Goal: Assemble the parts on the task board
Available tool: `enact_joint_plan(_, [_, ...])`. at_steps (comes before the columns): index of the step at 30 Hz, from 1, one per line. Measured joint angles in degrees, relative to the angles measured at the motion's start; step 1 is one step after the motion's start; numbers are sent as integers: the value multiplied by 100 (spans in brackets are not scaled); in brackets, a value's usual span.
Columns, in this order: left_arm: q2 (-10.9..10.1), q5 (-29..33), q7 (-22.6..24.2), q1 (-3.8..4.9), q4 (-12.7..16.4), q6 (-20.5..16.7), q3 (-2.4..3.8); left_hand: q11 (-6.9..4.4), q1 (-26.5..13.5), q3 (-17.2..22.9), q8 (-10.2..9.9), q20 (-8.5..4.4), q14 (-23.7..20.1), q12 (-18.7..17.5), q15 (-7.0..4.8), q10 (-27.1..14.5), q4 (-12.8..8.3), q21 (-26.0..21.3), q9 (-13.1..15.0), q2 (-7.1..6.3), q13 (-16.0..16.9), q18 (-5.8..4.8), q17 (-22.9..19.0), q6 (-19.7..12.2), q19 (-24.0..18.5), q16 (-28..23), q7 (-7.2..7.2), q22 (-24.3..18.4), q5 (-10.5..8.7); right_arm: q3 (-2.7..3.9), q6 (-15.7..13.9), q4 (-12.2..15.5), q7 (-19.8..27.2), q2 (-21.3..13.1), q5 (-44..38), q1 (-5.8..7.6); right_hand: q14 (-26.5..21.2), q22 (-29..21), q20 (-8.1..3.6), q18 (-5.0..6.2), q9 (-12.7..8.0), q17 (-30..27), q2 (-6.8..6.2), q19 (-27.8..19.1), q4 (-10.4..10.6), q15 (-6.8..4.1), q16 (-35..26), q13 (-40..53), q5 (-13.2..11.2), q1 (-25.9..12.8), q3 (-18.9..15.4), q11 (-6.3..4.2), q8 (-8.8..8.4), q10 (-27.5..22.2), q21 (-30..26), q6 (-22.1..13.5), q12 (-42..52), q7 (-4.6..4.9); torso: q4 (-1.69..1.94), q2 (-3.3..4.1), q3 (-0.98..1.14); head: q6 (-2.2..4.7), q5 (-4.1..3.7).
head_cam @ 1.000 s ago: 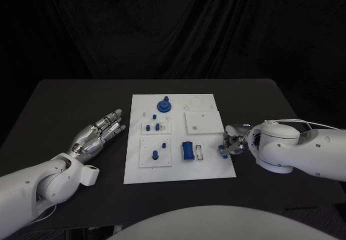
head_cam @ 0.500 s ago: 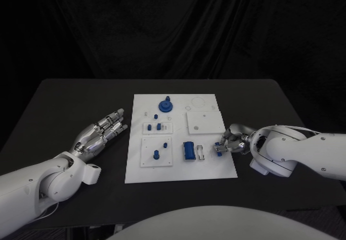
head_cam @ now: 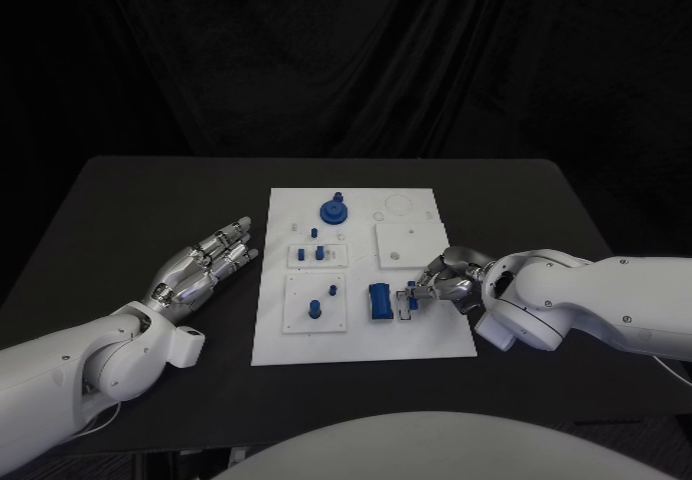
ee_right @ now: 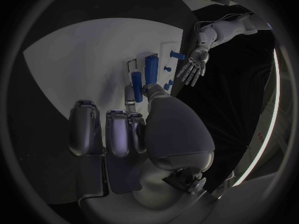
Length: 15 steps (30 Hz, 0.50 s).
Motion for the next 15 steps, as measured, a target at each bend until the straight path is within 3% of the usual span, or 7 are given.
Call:
enact_joint_plan(8, [11,0,-6,-1,-7,13,1,0,0,0,0,0,0,0,0,0,0,0,0,0,0,0,1,20,0,0,20,0,0,-1,96,-100,11,175,109,0,0,0,0,0,-27,-11,-31,0,-142,0,-24,0,-308,-166,221,0,-1,0,-68,0,0,1,10,10,-4,0,-15])
enact_joint_plan(15, [21,0,-10,-5,-22,27,1,0,0,0,0,0,0,0,0,0,0,0,0,0,-1,0,1,20,0,0,20,0,0,2,261,-147,-52,210,23,-1,0,-1,0,0,-27,-55,-48,0,-141,0,-45,-1,-496,-253,251,0,-28,0,-102,9,0,10,8,13,-4,0,16])
